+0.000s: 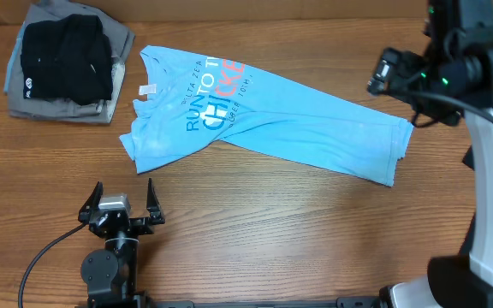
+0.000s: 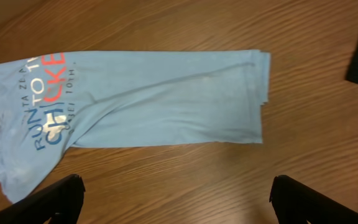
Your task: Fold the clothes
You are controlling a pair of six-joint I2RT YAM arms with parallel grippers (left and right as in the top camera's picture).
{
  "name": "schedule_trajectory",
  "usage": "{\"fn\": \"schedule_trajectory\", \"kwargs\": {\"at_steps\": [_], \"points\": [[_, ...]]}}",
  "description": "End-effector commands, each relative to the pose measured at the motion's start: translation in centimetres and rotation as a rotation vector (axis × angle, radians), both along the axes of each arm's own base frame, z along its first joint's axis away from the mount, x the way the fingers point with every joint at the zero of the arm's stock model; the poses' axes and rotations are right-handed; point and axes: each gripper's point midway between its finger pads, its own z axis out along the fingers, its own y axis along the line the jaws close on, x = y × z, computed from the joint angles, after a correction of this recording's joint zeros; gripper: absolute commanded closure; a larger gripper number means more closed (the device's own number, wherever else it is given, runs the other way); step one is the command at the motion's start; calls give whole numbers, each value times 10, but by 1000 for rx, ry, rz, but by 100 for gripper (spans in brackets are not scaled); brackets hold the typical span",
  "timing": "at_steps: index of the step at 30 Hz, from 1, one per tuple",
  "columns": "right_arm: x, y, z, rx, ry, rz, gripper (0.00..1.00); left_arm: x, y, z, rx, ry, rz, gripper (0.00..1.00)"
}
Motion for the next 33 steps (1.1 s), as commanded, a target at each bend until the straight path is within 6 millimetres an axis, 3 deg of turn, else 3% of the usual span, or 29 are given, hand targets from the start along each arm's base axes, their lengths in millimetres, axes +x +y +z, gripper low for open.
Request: {"fn": "schedule_trajectory", "kwargs": {"at_steps": [1, 5, 10, 13, 16, 21, 24, 29, 33], "points": [[2, -15, -26, -56, 77, -32, 0, 0, 0, 0, -17, -6, 1, 0], [15, -29, -54, -77, 104, -73, 0, 0, -4, 4, -200, -33, -8, 0], [39, -56, -90, -64, 102, -149, 0, -4, -52, 7, -330, -5, -284, 0], [49, -68, -117, -50, 139, -179, 0, -7, -64, 7, -344, 16, -349, 0], [51, -76, -142, -48, 209, -198, 0, -6, -54, 10, -339, 46, -284, 0], [53, -68, -166, -3, 280, -182, 0, -7, -33, 28, -285, 173, -145, 0], [57, -60, -168, 41, 276, -166, 0, -2, -17, 36, -259, 343, -47, 0], [56, -56, -168, 59, 280, -161, 0, 23, -22, 55, -235, 600, -95, 0], [51, -56, -169, 59, 300, -161, 0, 51, -17, 61, -222, 693, -92, 0]]}}
